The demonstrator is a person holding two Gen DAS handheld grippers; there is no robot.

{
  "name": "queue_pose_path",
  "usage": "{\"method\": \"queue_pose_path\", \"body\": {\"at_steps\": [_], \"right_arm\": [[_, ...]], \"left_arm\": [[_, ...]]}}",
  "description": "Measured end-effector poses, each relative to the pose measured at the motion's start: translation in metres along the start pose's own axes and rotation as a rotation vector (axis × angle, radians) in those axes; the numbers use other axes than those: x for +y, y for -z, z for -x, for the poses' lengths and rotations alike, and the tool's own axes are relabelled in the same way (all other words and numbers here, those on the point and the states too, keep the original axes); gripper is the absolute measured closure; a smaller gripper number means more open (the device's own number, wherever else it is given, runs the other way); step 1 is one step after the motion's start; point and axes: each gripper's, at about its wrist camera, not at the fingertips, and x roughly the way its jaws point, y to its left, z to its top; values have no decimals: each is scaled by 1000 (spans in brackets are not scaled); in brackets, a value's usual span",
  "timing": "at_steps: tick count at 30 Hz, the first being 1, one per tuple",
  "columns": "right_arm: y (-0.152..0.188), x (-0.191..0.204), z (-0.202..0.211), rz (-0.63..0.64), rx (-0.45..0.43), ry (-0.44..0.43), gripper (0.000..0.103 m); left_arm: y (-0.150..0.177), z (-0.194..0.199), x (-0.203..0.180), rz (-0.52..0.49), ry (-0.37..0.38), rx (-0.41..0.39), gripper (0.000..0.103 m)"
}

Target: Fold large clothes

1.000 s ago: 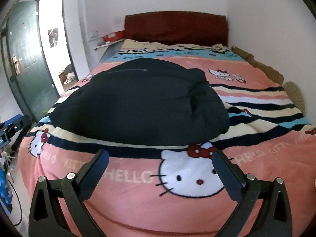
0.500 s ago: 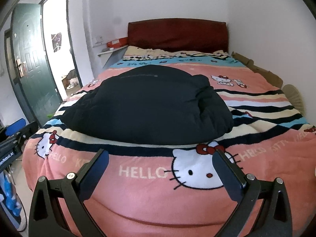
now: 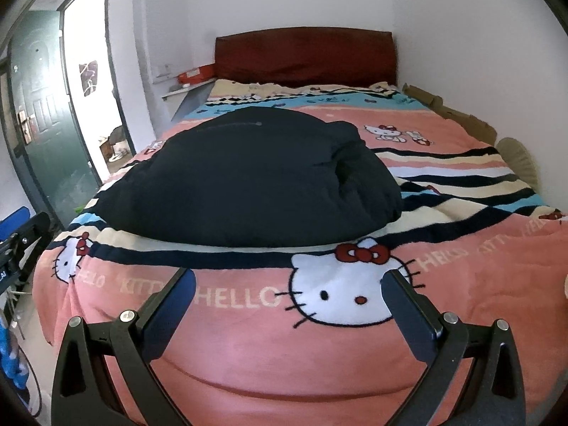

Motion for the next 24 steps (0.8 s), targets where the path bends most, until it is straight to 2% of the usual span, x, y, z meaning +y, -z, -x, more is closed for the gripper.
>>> {"method": "queue_pose_path", "body": {"at_steps": [12,24], "right_arm": [[5,-16,-8,-19,18,28,1],[9,-23,-10,-31,27,42,1]], "left_arm": [[4,-12,-4,-2,34,32,42],[7,-15,-4,-6,37,34,42]]}}
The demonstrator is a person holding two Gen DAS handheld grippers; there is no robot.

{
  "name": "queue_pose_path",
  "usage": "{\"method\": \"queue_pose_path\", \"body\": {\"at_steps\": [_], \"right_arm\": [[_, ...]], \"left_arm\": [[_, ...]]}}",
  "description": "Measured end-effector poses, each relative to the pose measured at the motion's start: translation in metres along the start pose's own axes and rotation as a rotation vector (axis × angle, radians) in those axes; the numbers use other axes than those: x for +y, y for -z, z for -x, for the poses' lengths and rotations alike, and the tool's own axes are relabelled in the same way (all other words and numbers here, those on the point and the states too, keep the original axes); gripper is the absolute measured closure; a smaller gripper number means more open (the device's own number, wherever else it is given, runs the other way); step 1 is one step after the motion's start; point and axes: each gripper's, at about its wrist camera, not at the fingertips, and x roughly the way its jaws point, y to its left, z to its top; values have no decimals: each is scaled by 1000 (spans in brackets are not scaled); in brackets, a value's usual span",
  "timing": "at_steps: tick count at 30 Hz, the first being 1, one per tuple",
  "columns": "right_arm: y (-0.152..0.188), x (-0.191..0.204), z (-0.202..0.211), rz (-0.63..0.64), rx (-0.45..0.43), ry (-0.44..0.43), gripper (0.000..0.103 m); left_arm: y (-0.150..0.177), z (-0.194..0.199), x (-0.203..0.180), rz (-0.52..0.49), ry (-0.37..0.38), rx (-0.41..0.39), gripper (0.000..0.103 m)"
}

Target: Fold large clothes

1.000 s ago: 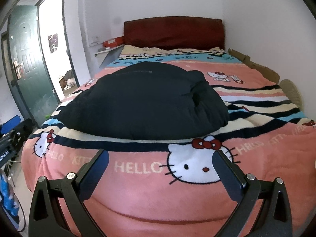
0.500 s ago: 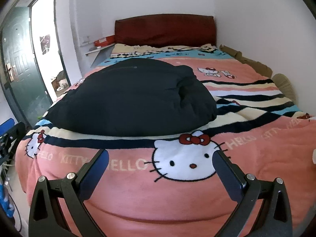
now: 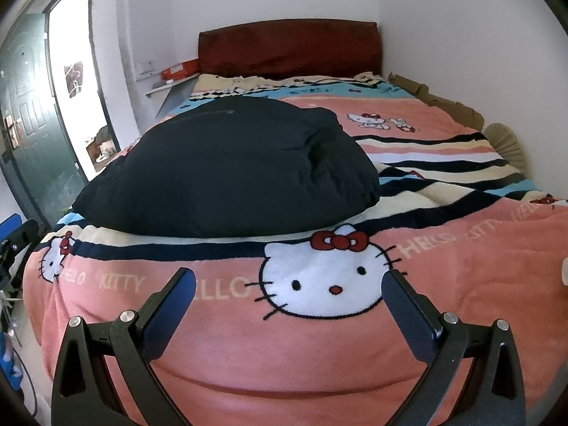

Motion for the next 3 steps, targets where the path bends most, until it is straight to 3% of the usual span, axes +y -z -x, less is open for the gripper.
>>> {"method": "queue_pose_path", "body": {"at_steps": [3], "right_arm": [[0,0,2,-1,-5,3,1]], "left_arm": [[0,0,0,3,6,3,42]]}}
